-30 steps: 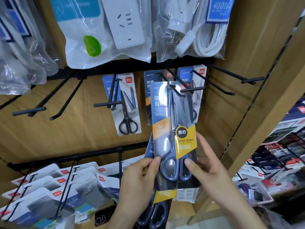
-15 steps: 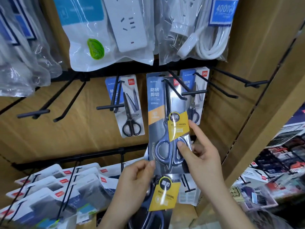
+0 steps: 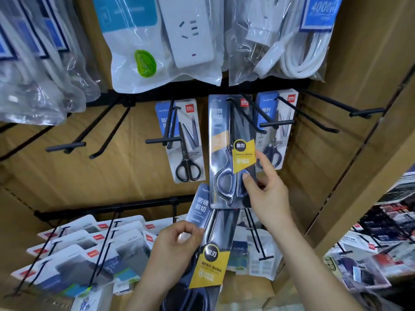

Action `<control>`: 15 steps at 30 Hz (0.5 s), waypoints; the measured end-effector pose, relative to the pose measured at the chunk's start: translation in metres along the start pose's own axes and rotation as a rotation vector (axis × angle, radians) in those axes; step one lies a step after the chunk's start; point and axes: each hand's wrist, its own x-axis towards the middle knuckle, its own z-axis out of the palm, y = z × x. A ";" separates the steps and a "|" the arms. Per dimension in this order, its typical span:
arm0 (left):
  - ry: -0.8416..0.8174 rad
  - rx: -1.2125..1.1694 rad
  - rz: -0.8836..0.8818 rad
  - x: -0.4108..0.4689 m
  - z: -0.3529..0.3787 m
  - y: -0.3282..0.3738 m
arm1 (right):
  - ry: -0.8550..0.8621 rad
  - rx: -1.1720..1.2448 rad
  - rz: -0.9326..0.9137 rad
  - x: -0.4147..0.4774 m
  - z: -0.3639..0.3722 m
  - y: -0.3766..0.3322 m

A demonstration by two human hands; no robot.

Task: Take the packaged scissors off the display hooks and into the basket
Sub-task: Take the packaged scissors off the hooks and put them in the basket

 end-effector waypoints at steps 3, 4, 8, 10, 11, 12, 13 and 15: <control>-0.034 0.177 -0.036 -0.012 -0.013 -0.004 | -0.059 -0.158 0.004 0.005 -0.004 0.009; -0.061 0.237 -0.068 -0.014 -0.019 -0.007 | -0.090 -0.217 -0.003 0.004 -0.006 0.009; -0.070 0.367 -0.097 -0.018 -0.043 -0.015 | -0.137 -0.376 -0.035 -0.013 -0.014 0.009; -0.051 0.178 -0.046 -0.021 -0.045 -0.011 | -0.198 -0.249 0.073 -0.030 -0.013 0.009; -0.032 0.058 -0.005 -0.022 -0.042 -0.007 | -0.248 -0.137 0.162 -0.039 -0.012 0.009; 0.004 -0.038 0.046 -0.022 -0.036 -0.003 | -0.315 -0.010 0.248 -0.047 -0.011 0.006; 0.048 -0.097 0.105 -0.020 -0.028 0.002 | -0.397 0.112 0.322 -0.054 -0.011 0.004; 0.126 -0.148 0.210 -0.016 -0.012 0.012 | -0.587 0.295 0.389 -0.067 -0.009 0.001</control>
